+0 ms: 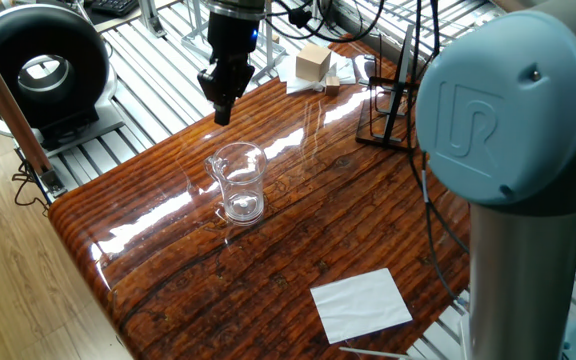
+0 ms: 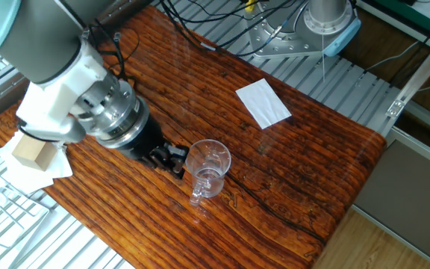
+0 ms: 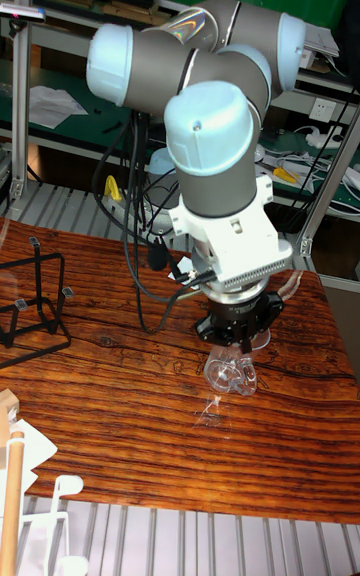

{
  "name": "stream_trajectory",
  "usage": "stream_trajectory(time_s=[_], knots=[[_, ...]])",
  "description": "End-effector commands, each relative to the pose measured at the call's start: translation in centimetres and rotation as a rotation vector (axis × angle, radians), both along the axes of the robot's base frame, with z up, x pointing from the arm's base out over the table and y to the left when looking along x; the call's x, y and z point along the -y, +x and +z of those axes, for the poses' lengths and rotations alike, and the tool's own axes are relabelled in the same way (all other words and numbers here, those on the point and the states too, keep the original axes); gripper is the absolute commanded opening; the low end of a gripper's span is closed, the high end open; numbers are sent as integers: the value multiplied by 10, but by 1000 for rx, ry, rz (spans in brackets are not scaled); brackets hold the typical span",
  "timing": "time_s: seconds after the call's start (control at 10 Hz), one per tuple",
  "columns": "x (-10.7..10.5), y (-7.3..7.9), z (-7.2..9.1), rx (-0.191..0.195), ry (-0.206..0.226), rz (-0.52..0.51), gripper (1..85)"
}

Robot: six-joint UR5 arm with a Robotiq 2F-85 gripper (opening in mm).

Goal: Put the cup on the cup rack

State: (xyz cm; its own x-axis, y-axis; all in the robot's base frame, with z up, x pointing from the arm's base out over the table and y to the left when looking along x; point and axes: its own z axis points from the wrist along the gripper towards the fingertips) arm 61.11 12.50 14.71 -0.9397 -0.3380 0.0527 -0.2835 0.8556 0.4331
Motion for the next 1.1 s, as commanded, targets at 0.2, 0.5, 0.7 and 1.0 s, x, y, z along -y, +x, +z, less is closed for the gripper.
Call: stream_trajectory(time_s=[0.2,0.5,0.7,1.0], knots=[[-2,13,-16,34,2,19,10],[-2,16,-22,46,-2,36,10],[3,16,-25,53,-19,45,10],[-1,18,-32,67,-5,45,10]])
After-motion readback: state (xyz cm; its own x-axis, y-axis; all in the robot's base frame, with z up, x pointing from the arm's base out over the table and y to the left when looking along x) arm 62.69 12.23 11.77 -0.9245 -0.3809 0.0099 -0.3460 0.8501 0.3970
